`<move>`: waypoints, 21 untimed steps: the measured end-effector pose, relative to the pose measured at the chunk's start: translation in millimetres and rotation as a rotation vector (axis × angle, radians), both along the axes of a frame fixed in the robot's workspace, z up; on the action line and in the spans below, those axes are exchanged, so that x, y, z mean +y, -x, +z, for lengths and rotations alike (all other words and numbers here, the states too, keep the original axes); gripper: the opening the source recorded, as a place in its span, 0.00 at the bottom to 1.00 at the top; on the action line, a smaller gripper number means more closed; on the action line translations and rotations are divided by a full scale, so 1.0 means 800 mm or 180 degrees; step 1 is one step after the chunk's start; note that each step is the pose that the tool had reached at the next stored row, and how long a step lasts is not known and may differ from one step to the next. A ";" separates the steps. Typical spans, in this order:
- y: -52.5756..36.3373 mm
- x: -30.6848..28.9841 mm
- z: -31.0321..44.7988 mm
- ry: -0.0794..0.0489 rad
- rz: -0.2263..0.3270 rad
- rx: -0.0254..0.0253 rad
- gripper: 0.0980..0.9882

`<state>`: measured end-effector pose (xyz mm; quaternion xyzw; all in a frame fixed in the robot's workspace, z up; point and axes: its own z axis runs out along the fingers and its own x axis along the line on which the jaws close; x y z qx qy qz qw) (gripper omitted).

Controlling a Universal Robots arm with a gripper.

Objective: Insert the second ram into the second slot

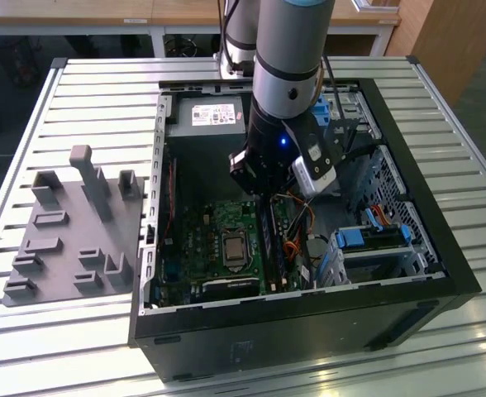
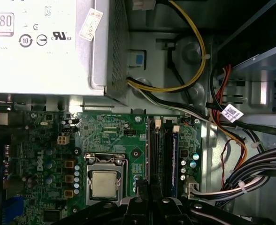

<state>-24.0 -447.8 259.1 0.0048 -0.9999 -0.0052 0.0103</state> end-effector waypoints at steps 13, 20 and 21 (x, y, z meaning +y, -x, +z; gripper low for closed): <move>0.000 -0.0079 -0.0041 0.0001 -0.0054 0.0000 0.04; -0.001 -0.0085 -0.0077 0.0000 -0.0059 0.0000 0.04; -0.002 -0.0085 -0.0085 0.0000 -0.0060 0.0000 0.04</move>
